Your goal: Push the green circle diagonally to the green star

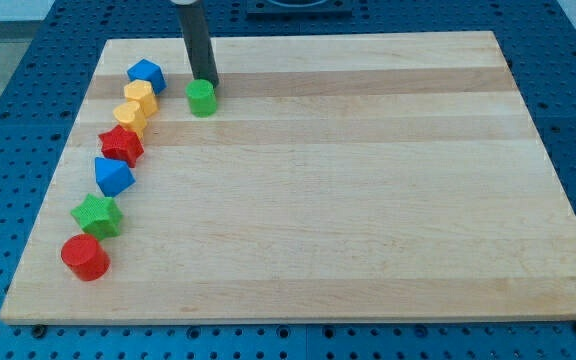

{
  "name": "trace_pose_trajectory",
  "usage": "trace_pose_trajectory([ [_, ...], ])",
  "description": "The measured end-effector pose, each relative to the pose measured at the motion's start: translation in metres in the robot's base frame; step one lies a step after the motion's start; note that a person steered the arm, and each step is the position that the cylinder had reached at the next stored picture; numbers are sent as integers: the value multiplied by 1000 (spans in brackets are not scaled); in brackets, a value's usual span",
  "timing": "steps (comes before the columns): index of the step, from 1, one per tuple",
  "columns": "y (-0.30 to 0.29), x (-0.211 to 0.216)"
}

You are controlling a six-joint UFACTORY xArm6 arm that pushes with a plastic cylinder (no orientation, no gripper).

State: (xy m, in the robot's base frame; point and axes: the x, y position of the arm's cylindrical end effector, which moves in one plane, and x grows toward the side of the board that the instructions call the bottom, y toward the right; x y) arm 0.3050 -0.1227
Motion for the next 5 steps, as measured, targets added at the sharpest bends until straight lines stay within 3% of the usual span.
trace_pose_trajectory([
  [2, 28, 65],
  [3, 54, 69],
  [4, 58, 44],
  [5, 30, 41],
])
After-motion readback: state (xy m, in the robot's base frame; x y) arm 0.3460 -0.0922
